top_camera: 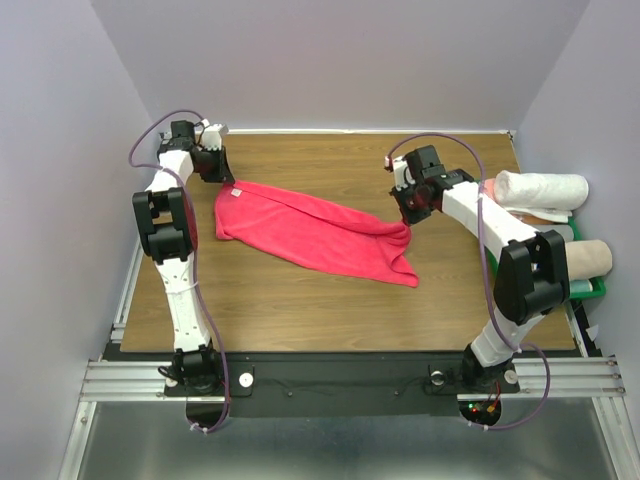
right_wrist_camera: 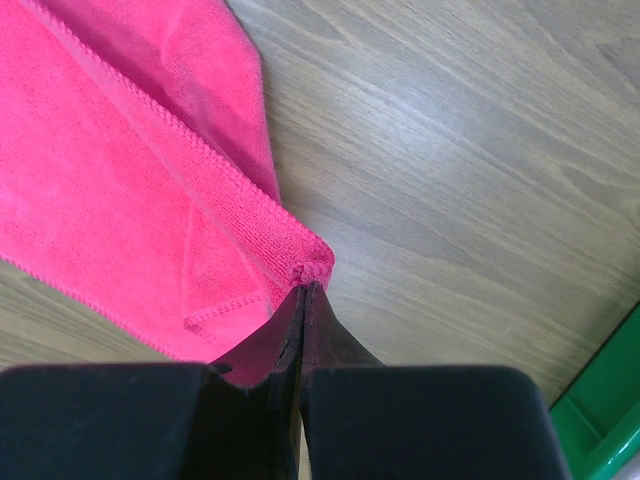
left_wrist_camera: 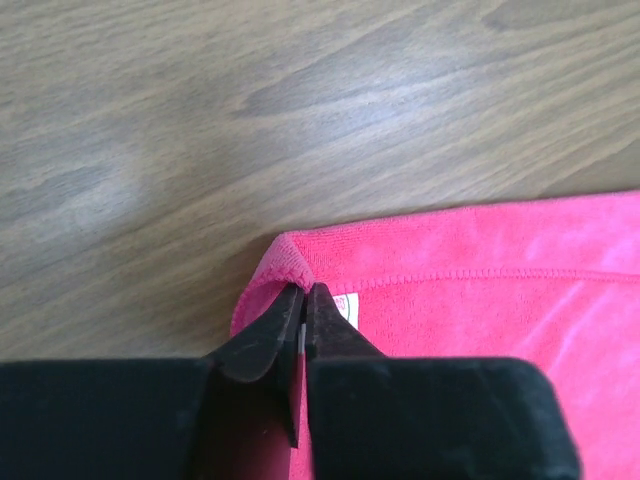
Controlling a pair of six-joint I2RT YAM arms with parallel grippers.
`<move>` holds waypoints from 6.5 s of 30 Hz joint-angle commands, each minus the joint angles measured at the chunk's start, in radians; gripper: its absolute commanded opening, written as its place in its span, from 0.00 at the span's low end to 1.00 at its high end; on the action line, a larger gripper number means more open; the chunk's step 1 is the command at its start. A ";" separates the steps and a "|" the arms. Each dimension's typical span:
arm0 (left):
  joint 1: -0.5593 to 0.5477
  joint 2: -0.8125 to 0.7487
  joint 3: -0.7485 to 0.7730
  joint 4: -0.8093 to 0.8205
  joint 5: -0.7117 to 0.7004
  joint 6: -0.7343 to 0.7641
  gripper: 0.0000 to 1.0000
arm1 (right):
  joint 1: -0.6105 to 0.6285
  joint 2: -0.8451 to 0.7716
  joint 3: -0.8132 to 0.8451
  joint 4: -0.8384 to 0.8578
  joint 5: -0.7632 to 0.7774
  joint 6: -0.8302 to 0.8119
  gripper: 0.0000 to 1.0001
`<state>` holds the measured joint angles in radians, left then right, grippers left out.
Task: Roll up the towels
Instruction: Flatten the towel
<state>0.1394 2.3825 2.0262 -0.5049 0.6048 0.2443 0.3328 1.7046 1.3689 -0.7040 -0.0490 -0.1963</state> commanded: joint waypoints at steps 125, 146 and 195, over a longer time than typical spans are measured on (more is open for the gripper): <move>-0.054 -0.465 -0.503 0.195 -0.200 0.032 0.57 | -0.121 0.073 0.168 -0.058 -0.178 -0.017 0.37; -0.052 -0.344 -0.485 0.217 -0.211 -0.013 0.36 | -0.123 0.383 0.206 0.130 0.118 0.055 0.08; 0.037 -0.967 -1.024 -0.130 -0.207 0.469 0.32 | -0.112 -0.108 -0.250 -0.108 -0.166 -0.108 0.28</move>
<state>0.1776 1.4288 1.0878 -0.5907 0.4179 0.6498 0.2108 1.6005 1.1648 -0.7895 -0.2024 -0.2905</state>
